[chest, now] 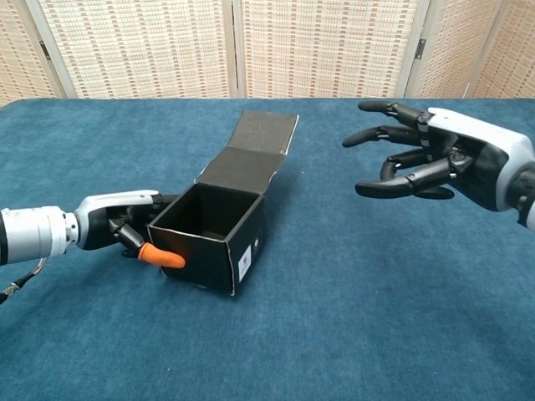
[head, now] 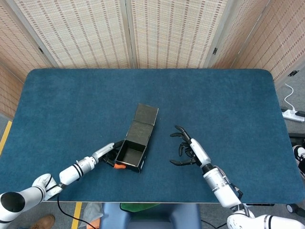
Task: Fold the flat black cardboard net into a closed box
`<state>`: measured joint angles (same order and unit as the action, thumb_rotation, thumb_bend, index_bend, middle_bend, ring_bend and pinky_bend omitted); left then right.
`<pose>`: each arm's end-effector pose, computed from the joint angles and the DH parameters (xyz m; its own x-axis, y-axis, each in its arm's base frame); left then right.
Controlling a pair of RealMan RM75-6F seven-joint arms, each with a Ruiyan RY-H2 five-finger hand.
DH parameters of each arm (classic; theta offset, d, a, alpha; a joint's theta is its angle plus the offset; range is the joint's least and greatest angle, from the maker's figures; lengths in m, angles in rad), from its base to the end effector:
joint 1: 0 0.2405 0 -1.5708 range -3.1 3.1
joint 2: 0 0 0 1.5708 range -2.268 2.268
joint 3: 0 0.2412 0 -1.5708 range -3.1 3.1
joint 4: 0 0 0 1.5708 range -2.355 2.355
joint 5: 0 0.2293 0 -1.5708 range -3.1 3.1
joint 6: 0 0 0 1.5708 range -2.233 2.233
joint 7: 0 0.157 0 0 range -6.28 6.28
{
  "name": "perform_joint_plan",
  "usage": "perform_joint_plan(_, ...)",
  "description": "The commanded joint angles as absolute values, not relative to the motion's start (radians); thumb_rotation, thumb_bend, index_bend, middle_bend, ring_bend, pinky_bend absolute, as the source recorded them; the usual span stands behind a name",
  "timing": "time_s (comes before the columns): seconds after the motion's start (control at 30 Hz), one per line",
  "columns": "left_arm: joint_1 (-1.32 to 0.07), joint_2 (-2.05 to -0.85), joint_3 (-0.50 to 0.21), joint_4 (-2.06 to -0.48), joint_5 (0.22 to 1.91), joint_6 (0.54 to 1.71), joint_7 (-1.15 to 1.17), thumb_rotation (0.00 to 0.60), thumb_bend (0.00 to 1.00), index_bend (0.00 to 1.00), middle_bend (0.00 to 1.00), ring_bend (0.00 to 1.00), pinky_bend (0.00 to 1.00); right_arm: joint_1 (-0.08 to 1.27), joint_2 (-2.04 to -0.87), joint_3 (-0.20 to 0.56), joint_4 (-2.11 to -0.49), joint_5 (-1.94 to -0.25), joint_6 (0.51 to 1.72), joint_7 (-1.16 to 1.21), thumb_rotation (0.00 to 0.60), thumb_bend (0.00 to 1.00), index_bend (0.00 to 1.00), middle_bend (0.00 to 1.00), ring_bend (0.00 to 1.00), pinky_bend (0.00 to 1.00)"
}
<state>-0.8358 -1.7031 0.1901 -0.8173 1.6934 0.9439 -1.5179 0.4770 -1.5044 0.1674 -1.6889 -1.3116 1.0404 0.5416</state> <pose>-0.2180 0.3569 -0.0810 -0.3075 0.7633 0.5682 0.8833 0.0070 0.4687 -0.1459 -0.2789 -0.0275 -0.4931 -0.4490 0.7451 -0.8322 -0.0062 -0.5545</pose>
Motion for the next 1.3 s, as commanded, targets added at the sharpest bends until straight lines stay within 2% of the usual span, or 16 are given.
perform_joint_plan(0.03,-0.818,-1.69,0.168,-0.838,1.669,0.971,-1.478,0.6,0.23,0.49,0.5,0.68,0.92,0.473,-1.5,0.164,-1.666,-1.271,1.009,0.553,0.6,0.09,0.02,0.25,0.63,1.0)
perform_joint_plan(0.2,-0.797,-1.638,0.133,-0.926,1.638,1.012,-1.392,0.6,0.23,0.52,0.52,0.69,0.92,0.521,-1.536,0.198,-1.598,-1.153,0.898,0.533,0.6,0.09,0.09,0.27,0.64,1.0)
perform_joint_plan(0.33,-0.783,-1.593,0.108,-1.022,1.614,1.031,-1.29,0.6,0.23,0.54,0.53,0.69,0.92,0.601,-1.631,0.276,-1.486,-1.033,0.825,0.496,0.6,0.09,0.12,0.28,0.64,1.0)
perform_joint_plan(0.63,-0.77,-1.536,0.074,-1.182,1.591,1.04,-1.11,0.6,0.23,0.54,0.53,0.69,0.92,0.786,-1.854,0.421,-1.27,-0.917,0.782,0.403,0.6,0.1,0.16,0.28,0.65,1.0)
perform_joint_plan(0.8,-0.77,-1.532,0.062,-1.204,1.579,1.03,-1.066,0.6,0.23,0.54,0.53,0.69,0.92,0.822,-1.905,0.464,-1.231,-0.907,0.788,0.412,0.6,0.09,0.16,0.28,0.65,1.0)
perform_joint_plan(0.87,-0.773,-1.537,0.047,-1.208,1.552,1.004,-1.017,0.6,0.23,0.54,0.53,0.69,0.92,0.864,-1.939,0.531,-1.236,-0.918,0.811,0.437,0.6,0.09,0.16,0.29,0.66,1.0)
perform_joint_plan(1.07,-0.77,-1.552,0.022,-1.215,1.495,0.945,-0.931,0.6,0.23,0.54,0.52,0.69,0.92,0.89,-1.919,0.585,-1.321,-0.939,0.848,0.421,0.6,0.03,0.17,0.3,0.67,1.0)
perform_joint_plan(1.17,-0.767,-1.56,0.012,-1.212,1.474,0.924,-0.902,0.6,0.23,0.54,0.52,0.69,0.92,0.881,-1.897,0.582,-1.371,-0.938,0.852,0.41,0.6,0.02,0.18,0.31,0.67,1.0)
perform_joint_plan(1.3,-0.765,-1.565,-0.007,-1.216,1.43,0.88,-0.868,0.6,0.23,0.53,0.52,0.69,0.92,0.863,-1.856,0.542,-1.441,-0.935,0.836,0.375,0.6,0.0,0.18,0.32,0.68,1.0)
